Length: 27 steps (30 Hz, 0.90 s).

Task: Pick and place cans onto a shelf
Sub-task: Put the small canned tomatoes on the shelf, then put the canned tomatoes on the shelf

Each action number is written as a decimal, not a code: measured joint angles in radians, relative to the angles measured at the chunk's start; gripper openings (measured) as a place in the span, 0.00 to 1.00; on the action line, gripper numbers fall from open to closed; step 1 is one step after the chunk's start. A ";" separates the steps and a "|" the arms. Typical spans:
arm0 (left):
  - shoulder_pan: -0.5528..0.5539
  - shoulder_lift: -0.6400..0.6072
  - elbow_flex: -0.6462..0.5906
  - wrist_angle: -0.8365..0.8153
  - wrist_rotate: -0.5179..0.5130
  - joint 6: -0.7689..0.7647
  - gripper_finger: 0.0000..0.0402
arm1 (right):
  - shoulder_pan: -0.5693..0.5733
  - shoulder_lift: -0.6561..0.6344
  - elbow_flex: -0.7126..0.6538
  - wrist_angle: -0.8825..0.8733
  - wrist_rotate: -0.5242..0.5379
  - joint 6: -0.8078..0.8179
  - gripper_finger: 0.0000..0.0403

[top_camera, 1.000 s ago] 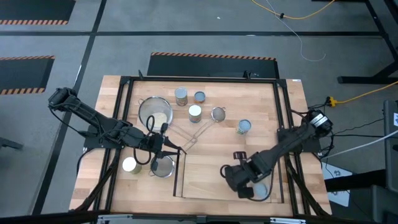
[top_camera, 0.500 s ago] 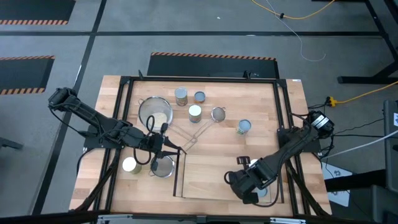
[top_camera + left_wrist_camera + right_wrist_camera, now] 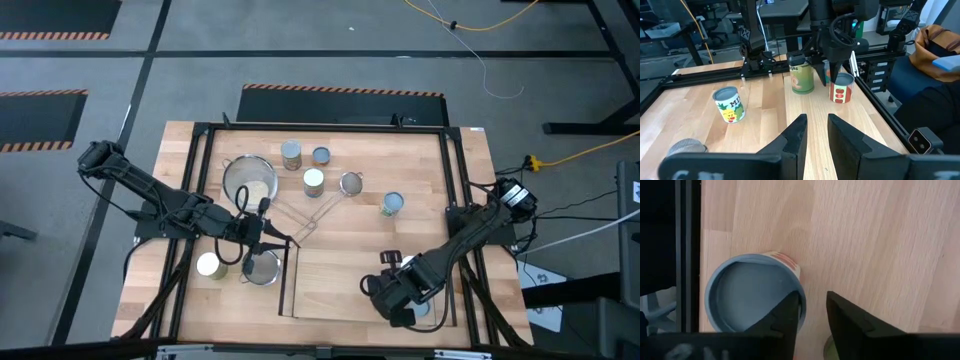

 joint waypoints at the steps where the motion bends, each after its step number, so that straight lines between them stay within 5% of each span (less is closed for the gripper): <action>1: 0.000 0.000 0.000 0.000 0.000 0.000 0.17 | 0.000 0.000 0.000 0.000 0.000 -0.001 0.27; 10: 0.000 0.000 0.000 0.000 0.000 0.000 0.17 | -0.019 -0.011 0.062 -0.044 0.000 -0.035 0.27; 17: 0.000 0.000 0.000 0.000 0.000 0.000 0.17 | -0.076 -0.012 0.172 -0.058 0.009 -0.236 0.27; 27: 0.000 0.000 0.000 0.000 0.000 0.000 0.17 | -0.331 -0.012 0.232 0.028 0.338 -0.721 0.27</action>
